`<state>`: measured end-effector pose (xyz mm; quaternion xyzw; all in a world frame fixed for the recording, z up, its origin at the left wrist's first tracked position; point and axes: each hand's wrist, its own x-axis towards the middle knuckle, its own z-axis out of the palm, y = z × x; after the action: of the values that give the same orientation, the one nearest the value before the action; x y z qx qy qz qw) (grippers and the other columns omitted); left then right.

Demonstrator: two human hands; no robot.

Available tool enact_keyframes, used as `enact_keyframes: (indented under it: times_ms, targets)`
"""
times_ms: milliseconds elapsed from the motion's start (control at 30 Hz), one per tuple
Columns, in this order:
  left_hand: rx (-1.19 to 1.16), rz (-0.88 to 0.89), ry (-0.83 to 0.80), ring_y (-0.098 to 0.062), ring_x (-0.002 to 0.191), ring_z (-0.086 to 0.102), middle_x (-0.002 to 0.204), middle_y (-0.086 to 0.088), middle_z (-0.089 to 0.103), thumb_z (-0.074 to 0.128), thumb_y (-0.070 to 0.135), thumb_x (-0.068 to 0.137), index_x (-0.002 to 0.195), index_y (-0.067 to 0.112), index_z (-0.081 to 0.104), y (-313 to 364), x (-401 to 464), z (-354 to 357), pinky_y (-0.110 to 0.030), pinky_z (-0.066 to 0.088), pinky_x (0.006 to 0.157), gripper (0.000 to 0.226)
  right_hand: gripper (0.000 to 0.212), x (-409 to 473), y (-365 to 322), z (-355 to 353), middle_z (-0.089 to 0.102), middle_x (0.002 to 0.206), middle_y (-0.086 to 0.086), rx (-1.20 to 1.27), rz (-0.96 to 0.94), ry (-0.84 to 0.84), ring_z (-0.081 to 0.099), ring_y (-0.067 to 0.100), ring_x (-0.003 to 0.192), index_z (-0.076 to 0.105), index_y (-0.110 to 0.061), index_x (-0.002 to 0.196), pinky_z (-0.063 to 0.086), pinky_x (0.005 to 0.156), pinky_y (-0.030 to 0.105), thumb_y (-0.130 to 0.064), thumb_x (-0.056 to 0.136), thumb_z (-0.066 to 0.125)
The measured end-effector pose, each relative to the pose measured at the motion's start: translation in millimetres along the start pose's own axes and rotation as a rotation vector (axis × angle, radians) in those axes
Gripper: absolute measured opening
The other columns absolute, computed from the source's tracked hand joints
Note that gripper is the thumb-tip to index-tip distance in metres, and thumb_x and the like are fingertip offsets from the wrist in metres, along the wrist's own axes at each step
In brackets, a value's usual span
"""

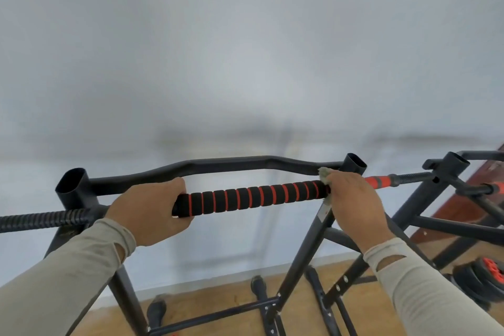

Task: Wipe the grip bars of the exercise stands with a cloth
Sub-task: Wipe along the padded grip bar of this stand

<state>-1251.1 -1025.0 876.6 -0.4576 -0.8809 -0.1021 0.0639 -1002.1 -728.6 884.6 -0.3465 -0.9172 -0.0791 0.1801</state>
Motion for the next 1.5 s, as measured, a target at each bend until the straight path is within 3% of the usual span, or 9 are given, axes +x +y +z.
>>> enact_keyframes:
  times_ms: [133, 267, 467, 600, 833, 1067, 1233, 1367, 1500]
  targets:
    - [-0.009, 0.021, -0.003, -0.007, 0.056, 0.058, 0.062, 0.01, 0.06, 0.059, 0.061, 0.081, 0.079, 0.031, 0.045, -3, 1, 0, -0.021, 0.045, 0.054, 0.033, 0.027, 16, 22, -10, 0.053, 0.075, -0.009, -0.073, 0.198, -0.108, 0.056, 0.021, 0.076, 0.066, -0.026, 0.112, 0.052, 0.067, 0.034, -0.009, 0.091, 0.061]
    - [-0.021, 0.035, -0.088, -0.006, 0.06, 0.059, 0.064, 0.01, 0.061, 0.058, 0.064, 0.079, 0.078, 0.031, 0.049, -6, 5, -4, -0.025, 0.051, 0.062, 0.035, 0.033, 10, -20, 0, 0.072, 0.093, 0.004, 0.117, 0.253, -0.007, 0.069, 0.027, 0.09, 0.072, -0.016, 0.119, 0.06, 0.083, 0.042, 0.0, 0.093, 0.057]
    - [-0.086, 0.043, -0.23, -0.011, 0.06, 0.058, 0.064, 0.007, 0.06, 0.06, 0.063, 0.078, 0.072, 0.025, 0.055, -6, 17, -13, -0.027, 0.047, 0.059, 0.038, 0.026, -34, -167, 7, 0.07, 0.088, 0.001, 0.45, -0.112, 0.225, 0.063, 0.025, 0.08, 0.073, -0.017, 0.099, 0.055, 0.076, 0.043, -0.005, 0.094, 0.05]
    - [0.006, 0.072, -0.253, -0.011, 0.065, 0.053, 0.071, 0.007, 0.055, 0.045, 0.057, 0.074, 0.069, 0.028, 0.043, -2, 15, -19, -0.027, 0.046, 0.065, 0.03, 0.025, -51, -240, 17, 0.076, 0.109, 0.001, 0.592, -0.4, 0.249, 0.066, 0.02, 0.109, 0.074, -0.017, 0.099, 0.044, 0.111, 0.04, -0.013, 0.095, 0.05]
    - [-0.127, 0.07, 0.144, -0.002, 0.066, 0.057, 0.078, 0.021, 0.057, 0.066, 0.06, 0.082, 0.097, 0.039, 0.045, -2, -13, 4, -0.026, 0.051, 0.062, 0.033, 0.028, -42, -195, 14, 0.073, 0.123, 0.001, 0.471, -0.51, 0.228, 0.063, 0.02, 0.122, 0.071, -0.015, 0.119, 0.044, 0.114, 0.042, -0.021, 0.099, 0.052]
    - [0.033, 0.138, 0.186, -0.004, 0.047, 0.05, 0.065, 0.018, 0.05, 0.06, 0.069, 0.076, 0.089, 0.036, 0.045, -7, -8, 15, -0.024, 0.05, 0.049, 0.039, 0.032, -13, -85, 13, 0.074, 0.101, -0.004, 0.239, -0.242, 0.141, 0.067, 0.018, 0.097, 0.071, -0.016, 0.11, 0.054, 0.096, 0.036, -0.011, 0.079, 0.076]
    - [0.104, 0.08, 0.071, -0.006, 0.049, 0.051, 0.069, 0.012, 0.053, 0.061, 0.058, 0.086, 0.087, 0.031, 0.037, -4, 0, 9, -0.02, 0.035, 0.048, 0.037, 0.034, -3, -6, -4, 0.072, 0.094, -0.002, 0.082, 0.077, 0.029, 0.066, 0.023, 0.093, 0.069, -0.017, 0.12, 0.055, 0.081, 0.036, -0.008, 0.087, 0.072]
    - [0.074, 0.032, -0.099, -0.005, 0.054, 0.058, 0.065, 0.01, 0.06, 0.058, 0.058, 0.084, 0.082, 0.033, 0.042, -1, 8, -3, -0.019, 0.044, 0.053, 0.03, 0.015, 6, 19, -15, 0.051, 0.077, -0.006, 0.027, 0.207, -0.056, 0.058, 0.023, 0.077, 0.063, -0.019, 0.104, 0.045, 0.065, 0.033, -0.008, 0.093, 0.062]
    - [-0.026, 0.019, -0.176, -0.004, 0.061, 0.06, 0.068, 0.011, 0.063, 0.063, 0.059, 0.078, 0.077, 0.033, 0.052, -4, 10, -13, -0.021, 0.049, 0.06, 0.028, 0.019, 9, 11, -3, 0.061, 0.083, -0.003, 0.281, 0.36, 0.006, 0.061, 0.022, 0.077, 0.065, -0.022, 0.111, 0.049, 0.07, 0.032, -0.016, 0.102, 0.05]
